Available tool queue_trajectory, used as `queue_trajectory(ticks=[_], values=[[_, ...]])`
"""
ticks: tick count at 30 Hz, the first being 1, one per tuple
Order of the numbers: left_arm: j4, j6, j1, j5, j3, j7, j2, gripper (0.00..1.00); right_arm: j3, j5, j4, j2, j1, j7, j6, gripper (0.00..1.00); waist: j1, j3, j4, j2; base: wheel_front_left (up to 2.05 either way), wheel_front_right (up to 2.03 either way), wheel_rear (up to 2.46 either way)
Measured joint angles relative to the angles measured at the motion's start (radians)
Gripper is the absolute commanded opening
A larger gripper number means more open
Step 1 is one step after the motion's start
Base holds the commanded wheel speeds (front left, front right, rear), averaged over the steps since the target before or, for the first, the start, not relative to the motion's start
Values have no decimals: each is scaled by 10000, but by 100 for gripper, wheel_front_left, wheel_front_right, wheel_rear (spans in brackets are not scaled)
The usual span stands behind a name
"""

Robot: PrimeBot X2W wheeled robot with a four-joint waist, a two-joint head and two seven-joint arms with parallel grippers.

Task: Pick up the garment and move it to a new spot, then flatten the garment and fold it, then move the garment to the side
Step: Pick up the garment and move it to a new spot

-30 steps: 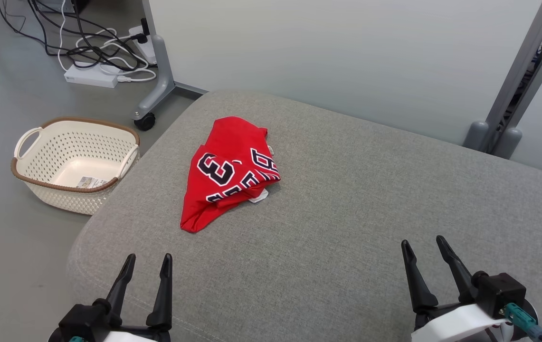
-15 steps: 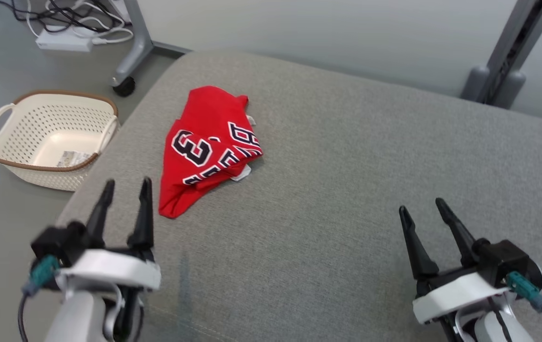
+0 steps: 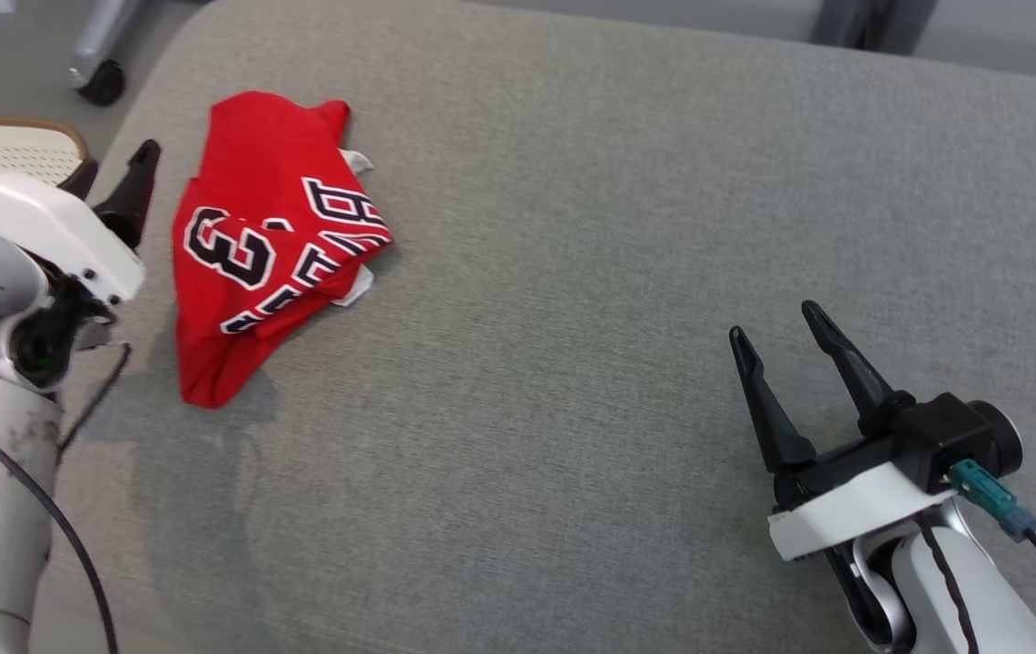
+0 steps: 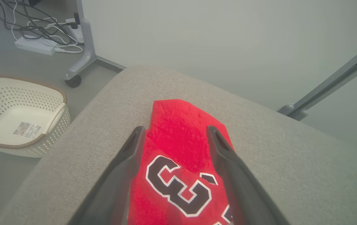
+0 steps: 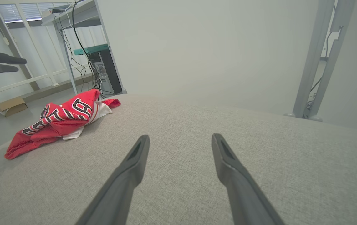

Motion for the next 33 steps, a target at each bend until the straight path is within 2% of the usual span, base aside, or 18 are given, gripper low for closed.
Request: queue_trajectory(ticks=[2, 7, 9, 16, 28, 30, 31, 33], values=[[698, 0, -561, 40, -188, 909, 362, 100, 50, -2, -31, 2, -158, 0, 0, 100, 0, 245, -188, 0, 0, 0, 0], [2313, 31, -1528, -318, -328, 2635, 487, 100, 157, -15, -67, 42, -352, 0, 0, 100, 1, 882, -729, 0, 0, 0, 0], [2629, 31, -1732, -407, -345, 2930, 552, 100, 167, -17, -69, 67, -431, 0, 0, 100, 0, 1046, -880, 0, 0, 0, 0], [3379, 25, -2281, -686, -364, 3442, 508, 100, 201, -25, -65, 128, -522, 0, 0, 100, 0, 1370, -1208, 0, 0, 0, 0], [4341, 88, -2974, -472, -742, 3737, 552, 100, 213, -25, -33, 171, -715, 0, 0, 100, 0, 1622, -1310, 0, 0, 0, 0], [4452, 88, -2996, -474, -767, 3753, 533, 20, 211, -25, -15, 173, -719, 0, 0, 100, 0, 1605, -1316, 0, 0, 0, 0], [4500, 86, -2999, -476, -780, 3753, 529, 0, 205, -23, -8, 174, -720, 0, 0, 100, 0, 1594, -1317, 0, 0, 0, 0], [4566, 75, -3005, -495, -802, 3743, 514, 0, 194, -23, 15, 180, -722, 0, 0, 100, 0, 1571, -1310, 0, 0, 0, 0]])
